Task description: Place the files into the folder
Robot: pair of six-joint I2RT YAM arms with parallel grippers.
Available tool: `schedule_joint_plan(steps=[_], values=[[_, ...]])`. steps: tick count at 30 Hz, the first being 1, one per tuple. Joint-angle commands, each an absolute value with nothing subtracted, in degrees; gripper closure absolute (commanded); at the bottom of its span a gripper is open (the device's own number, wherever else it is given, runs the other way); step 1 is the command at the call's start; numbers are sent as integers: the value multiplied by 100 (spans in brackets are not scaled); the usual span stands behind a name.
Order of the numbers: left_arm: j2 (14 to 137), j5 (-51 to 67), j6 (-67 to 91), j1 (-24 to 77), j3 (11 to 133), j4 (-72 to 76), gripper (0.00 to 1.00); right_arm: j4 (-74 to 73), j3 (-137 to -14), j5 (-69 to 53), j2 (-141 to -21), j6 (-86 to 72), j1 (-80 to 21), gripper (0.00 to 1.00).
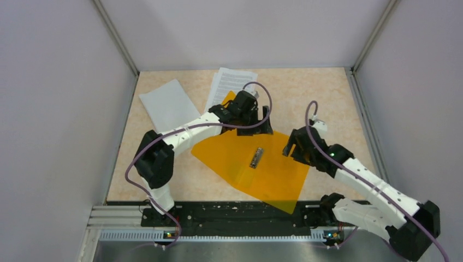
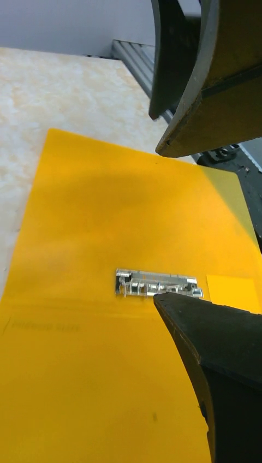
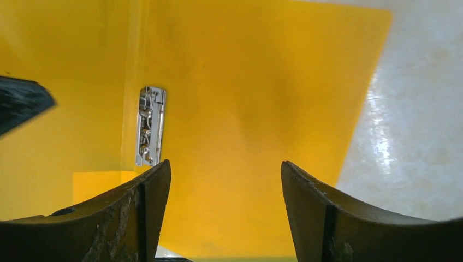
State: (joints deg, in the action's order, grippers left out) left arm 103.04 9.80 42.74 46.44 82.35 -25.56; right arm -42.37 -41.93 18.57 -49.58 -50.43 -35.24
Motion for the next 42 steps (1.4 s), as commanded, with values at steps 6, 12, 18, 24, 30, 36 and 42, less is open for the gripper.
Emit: schedule_joint_plan(steps=[6,12,18,24,30,36,42], values=[[9725,783,3648,3905,8597,-3260,2,-2749,-5001,2584,-7464,-5471,-4707,26],[9568,881,3561,3658,8472,-3340,2,-2396,-5595,2671,-8721,-5427,-5024,25],[9490,965,3551,3530,8350,-3340,2,-2425,-5782,2639,-9345,-5322,-5165,27],[9574,1019,3571,3500,8314,-3288,2,-2233,-5552,2315,-9516,-4941,-5234,34],[9676,1015,3618,3462,8316,-3261,2,-1892,-5332,1853,-9715,-4228,-5291,38],[9742,967,3713,3457,8274,-3299,2,-1541,-4887,1845,-9430,-3660,-5287,64],[9861,1060,3850,3455,8129,-3340,2,-1272,-4637,1916,-9092,-2915,-5285,74]])
